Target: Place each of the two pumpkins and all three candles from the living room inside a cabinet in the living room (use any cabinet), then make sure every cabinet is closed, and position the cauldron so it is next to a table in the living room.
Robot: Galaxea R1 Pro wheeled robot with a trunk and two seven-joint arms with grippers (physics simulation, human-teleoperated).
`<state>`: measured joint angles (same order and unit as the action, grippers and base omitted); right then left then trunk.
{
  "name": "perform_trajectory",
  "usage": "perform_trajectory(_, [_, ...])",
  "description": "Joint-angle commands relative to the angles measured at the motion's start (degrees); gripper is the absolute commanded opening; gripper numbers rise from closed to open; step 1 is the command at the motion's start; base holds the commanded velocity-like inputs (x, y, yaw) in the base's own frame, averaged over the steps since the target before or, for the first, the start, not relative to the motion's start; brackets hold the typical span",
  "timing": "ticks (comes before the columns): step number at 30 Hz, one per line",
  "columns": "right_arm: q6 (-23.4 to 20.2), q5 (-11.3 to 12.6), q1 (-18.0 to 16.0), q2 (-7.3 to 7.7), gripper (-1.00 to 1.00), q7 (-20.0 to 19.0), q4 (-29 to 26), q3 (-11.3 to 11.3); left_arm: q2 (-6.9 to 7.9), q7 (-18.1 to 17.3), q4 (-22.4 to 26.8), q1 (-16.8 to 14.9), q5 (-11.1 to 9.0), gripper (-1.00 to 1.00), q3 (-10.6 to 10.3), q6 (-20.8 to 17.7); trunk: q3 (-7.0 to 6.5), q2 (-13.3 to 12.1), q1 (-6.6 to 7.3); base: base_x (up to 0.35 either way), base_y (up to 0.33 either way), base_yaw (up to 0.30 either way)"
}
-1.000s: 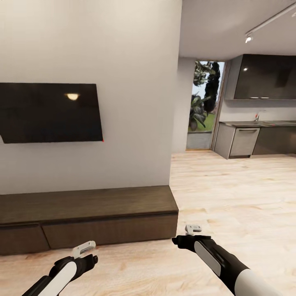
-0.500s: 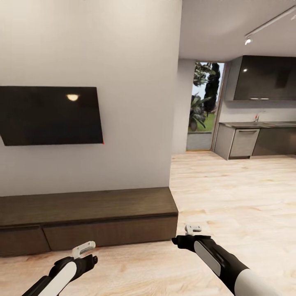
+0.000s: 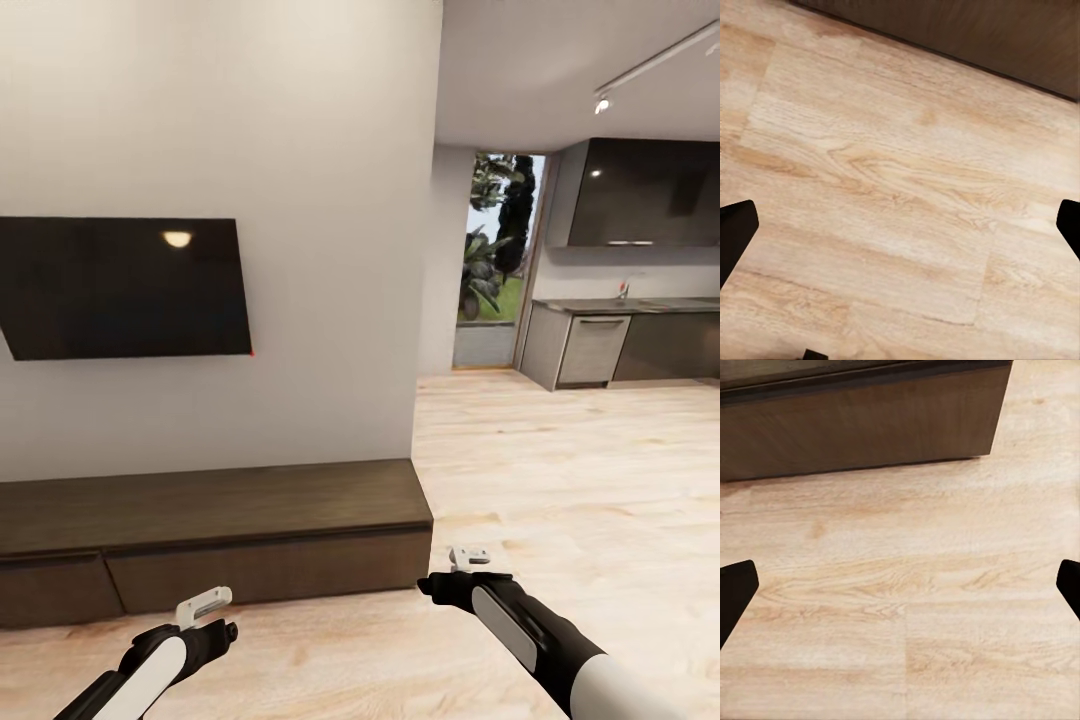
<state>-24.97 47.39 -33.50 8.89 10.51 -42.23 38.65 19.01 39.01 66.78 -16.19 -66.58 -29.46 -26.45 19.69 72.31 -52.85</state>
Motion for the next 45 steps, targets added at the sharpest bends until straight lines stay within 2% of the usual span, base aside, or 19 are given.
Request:
perform_trajectory(1, [0.0,0.6,-0.1,0.08,1.00,0.6,-0.1,0.3,0.06,0.5,0.1,-0.1,-0.4,1.00,-0.2,0.0,-0.11,-0.4,0.22,0.000,0.000,0.000])
perform_trajectory(40, [0.0,0.7,-0.1,0.08,1.00,0.6,-0.1,0.4,-0.02,0.4,-0.4,-0.2,-0.4,1.00,-0.2,0.0,-7.11,-16.0,8.79,0.000,0.000,0.000])
perform_trajectory(45, [0.1,0.7,-0.1,0.08,1.00,0.6,0.0,0.4,-0.94,0.3,-3.1,-0.6,-0.4,1.00,-0.2,0.0,-8.01,-18.0,9.88,0.000,0.000,0.000])
